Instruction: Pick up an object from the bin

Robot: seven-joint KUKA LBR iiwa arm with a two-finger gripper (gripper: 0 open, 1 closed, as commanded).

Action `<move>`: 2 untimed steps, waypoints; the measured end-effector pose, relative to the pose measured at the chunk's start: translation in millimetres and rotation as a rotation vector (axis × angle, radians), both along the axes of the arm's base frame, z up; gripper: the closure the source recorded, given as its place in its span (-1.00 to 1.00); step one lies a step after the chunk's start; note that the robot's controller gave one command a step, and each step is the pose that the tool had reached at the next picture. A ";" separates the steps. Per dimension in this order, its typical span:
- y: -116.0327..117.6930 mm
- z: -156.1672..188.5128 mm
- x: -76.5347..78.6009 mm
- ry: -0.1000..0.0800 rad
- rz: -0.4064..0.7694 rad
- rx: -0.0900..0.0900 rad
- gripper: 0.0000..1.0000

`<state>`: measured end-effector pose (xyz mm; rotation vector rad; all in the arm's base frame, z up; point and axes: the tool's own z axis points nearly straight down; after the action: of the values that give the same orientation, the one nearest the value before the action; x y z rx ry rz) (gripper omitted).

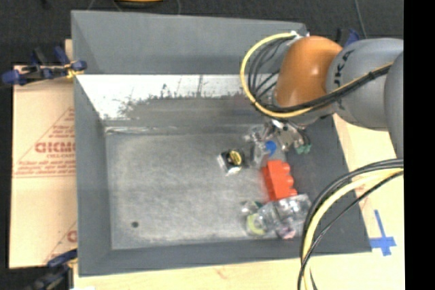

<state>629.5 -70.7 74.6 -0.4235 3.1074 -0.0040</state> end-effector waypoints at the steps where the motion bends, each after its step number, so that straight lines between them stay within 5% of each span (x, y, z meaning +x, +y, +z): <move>1: 0.0 0.0 0.0 0.000 0.001 0.000 -1.00; 2: -44.7 1.5 -20.8 -0.004 0.062 0.019 -1.00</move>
Offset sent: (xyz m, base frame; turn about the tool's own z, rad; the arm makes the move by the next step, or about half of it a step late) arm 0.0000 0.0000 0.0000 0.0000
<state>608.6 -115.4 76.0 -0.5190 3.0862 0.0247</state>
